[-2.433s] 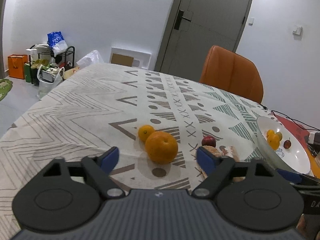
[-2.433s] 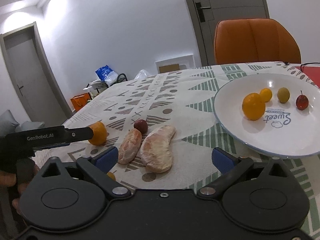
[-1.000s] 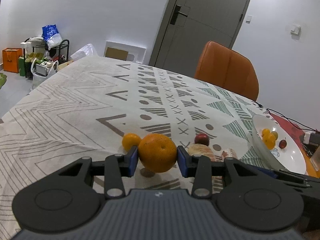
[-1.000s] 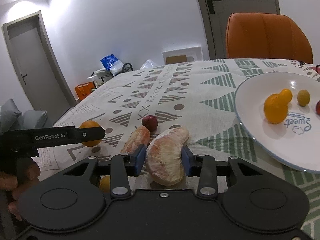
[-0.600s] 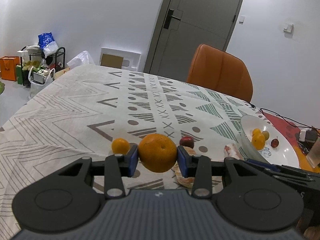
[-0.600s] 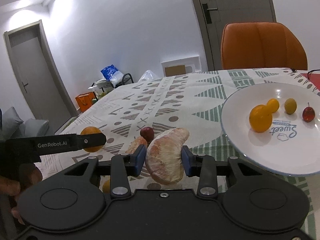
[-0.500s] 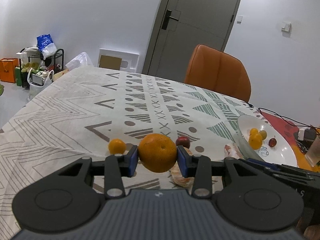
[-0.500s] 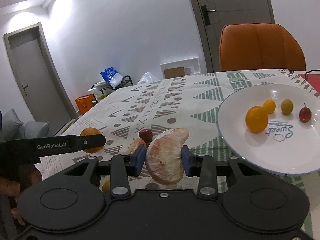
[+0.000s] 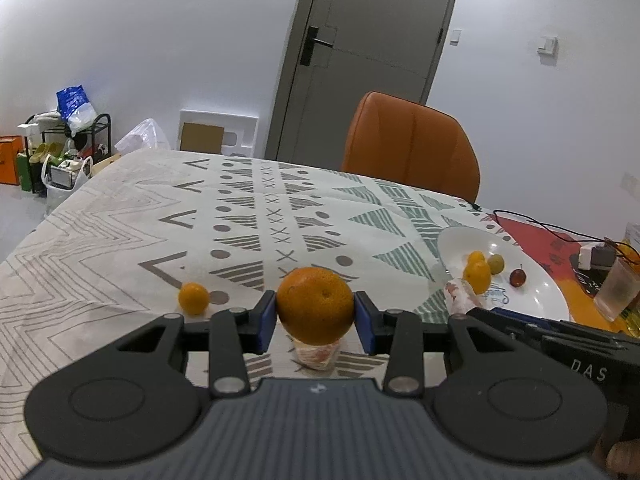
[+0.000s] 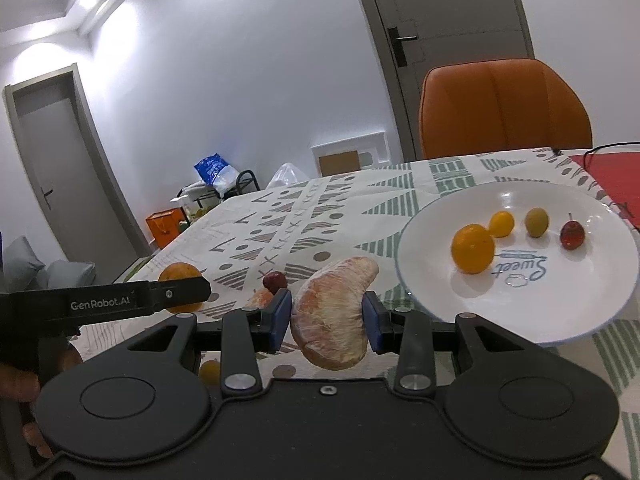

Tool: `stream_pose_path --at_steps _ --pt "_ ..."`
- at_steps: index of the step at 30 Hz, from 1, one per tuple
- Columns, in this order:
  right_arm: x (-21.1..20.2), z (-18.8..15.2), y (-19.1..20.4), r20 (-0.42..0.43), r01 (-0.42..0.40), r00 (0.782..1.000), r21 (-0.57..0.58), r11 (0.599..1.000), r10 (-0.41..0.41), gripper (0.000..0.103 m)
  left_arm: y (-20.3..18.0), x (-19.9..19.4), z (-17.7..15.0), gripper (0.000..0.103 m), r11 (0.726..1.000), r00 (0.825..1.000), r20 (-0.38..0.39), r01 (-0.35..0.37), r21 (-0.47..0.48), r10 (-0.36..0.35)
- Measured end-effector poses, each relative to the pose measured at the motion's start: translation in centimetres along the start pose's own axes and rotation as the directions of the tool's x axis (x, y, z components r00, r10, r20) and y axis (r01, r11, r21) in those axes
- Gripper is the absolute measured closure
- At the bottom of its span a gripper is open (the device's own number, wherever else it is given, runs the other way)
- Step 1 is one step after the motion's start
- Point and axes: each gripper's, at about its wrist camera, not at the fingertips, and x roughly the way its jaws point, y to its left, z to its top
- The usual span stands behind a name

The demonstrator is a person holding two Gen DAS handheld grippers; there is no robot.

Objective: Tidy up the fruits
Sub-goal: 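Carry the orange and pomelo segment over the plate and open both tools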

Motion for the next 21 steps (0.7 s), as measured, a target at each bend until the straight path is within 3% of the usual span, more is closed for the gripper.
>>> stream_pose_path --at_steps 13,21 --pt "-2.5 -0.1 -1.9 0.037 0.032 0.999 0.015 0.999 -0.033 0.067 -3.2 0.2 -0.4 0.063 0.998 0.999 0.001 0.046 0.037 -0.046" --pt "-3.9 -0.1 -2.7 0.062 0.011 0.998 0.020 1.000 -0.012 0.067 -5.0 0.3 -0.2 0.063 0.996 0.998 0.006 0.065 0.062 -0.065"
